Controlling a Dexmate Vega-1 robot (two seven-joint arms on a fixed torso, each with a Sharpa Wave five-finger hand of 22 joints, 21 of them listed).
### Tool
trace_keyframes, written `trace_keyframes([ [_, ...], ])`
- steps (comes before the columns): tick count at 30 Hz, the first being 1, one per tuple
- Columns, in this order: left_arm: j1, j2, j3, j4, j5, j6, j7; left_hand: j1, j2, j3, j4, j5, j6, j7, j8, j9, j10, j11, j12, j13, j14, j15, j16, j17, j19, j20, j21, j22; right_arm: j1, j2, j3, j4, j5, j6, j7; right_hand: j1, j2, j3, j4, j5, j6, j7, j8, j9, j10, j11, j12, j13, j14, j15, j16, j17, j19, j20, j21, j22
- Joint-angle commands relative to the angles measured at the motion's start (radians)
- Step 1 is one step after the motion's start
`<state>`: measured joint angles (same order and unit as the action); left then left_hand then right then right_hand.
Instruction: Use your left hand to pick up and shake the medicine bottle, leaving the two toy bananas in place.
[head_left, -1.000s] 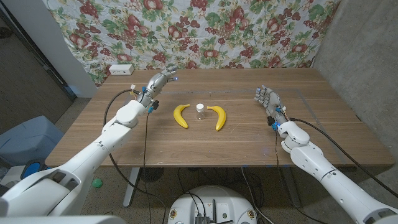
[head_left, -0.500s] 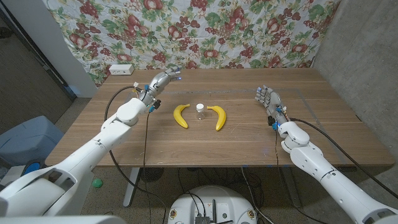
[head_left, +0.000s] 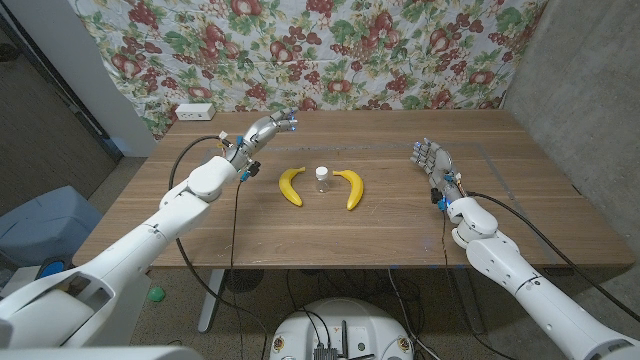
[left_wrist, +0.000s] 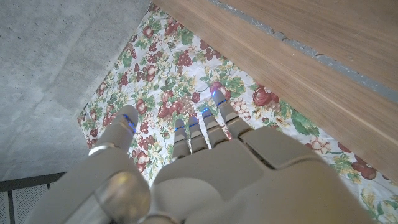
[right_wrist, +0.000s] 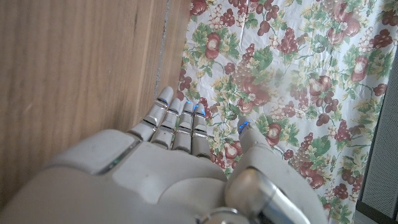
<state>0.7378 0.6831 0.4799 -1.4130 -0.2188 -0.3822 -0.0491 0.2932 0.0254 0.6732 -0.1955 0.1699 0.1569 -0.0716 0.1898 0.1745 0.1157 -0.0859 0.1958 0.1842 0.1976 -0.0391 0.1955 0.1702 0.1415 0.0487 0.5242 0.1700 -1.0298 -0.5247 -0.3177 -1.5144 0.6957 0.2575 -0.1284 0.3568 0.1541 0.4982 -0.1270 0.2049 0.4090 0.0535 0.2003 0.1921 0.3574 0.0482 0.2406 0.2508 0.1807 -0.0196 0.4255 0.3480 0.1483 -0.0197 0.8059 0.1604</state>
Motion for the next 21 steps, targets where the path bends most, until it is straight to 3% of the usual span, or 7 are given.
trace_keyframes([
  [1, 0.014, 0.03, 0.007, -0.067, 0.074, 0.048, 0.037, 0.029, -0.039, -0.013, 0.002, 0.0, -0.005, -0.005, 0.011, 0.006, 0.007, -0.005, 0.003, 0.002, 0.043, -0.053, 0.012, 0.004, 0.036, 0.0, 0.0, 0.007, -0.021, -0.001, 0.005, -0.024, -0.007, 0.007, -0.021, 0.003, 0.005, -0.002, -0.004, 0.003, 0.007, 0.0, 0.008, 0.002, 0.01, 0.001, 0.004, 0.001, 0.006, -0.002, 0.006, 0.002, 0.008, -0.002, -0.002, 0.004],
  [8, 0.018, 0.049, 0.014, -0.107, 0.111, 0.093, 0.044, 0.058, -0.073, -0.026, 0.002, 0.001, -0.005, -0.018, 0.016, 0.007, 0.033, -0.013, 0.01, 0.004, 0.073, -0.071, 0.015, 0.006, 0.054, -0.006, -0.003, 0.009, -0.028, -0.001, 0.006, -0.029, -0.011, 0.013, -0.026, 0.001, 0.005, -0.003, -0.004, 0.003, 0.008, 0.0, 0.007, 0.002, 0.011, 0.001, 0.004, 0.001, 0.007, -0.001, 0.006, 0.002, 0.009, -0.001, -0.005, 0.004],
  [19, 0.021, 0.07, 0.029, -0.163, 0.192, 0.158, 0.073, 0.106, -0.122, -0.042, 0.002, 0.005, 0.025, -0.063, 0.032, 0.008, 0.039, -0.02, 0.007, 0.005, 0.081, -0.081, 0.009, 0.007, 0.067, -0.019, -0.012, 0.009, -0.036, 0.003, 0.01, -0.033, -0.01, 0.018, -0.032, 0.0, 0.006, -0.005, -0.003, 0.003, 0.009, 0.0, 0.007, 0.003, 0.012, 0.001, 0.004, 0.0, 0.008, -0.001, 0.006, 0.002, 0.011, 0.0, -0.011, 0.005],
  [21, 0.018, 0.076, 0.034, -0.172, 0.212, 0.169, 0.076, 0.122, -0.133, -0.045, 0.002, 0.006, 0.03, -0.066, 0.035, 0.008, 0.039, -0.033, 0.006, 0.005, 0.08, -0.083, 0.007, 0.007, 0.069, -0.023, -0.015, 0.009, -0.038, 0.004, 0.01, -0.032, -0.01, 0.022, -0.031, -0.001, 0.006, -0.005, -0.004, 0.003, 0.009, -0.001, 0.007, 0.003, 0.011, 0.002, 0.004, 0.0, 0.007, 0.0, 0.006, 0.002, 0.012, -0.001, -0.012, 0.005],
])
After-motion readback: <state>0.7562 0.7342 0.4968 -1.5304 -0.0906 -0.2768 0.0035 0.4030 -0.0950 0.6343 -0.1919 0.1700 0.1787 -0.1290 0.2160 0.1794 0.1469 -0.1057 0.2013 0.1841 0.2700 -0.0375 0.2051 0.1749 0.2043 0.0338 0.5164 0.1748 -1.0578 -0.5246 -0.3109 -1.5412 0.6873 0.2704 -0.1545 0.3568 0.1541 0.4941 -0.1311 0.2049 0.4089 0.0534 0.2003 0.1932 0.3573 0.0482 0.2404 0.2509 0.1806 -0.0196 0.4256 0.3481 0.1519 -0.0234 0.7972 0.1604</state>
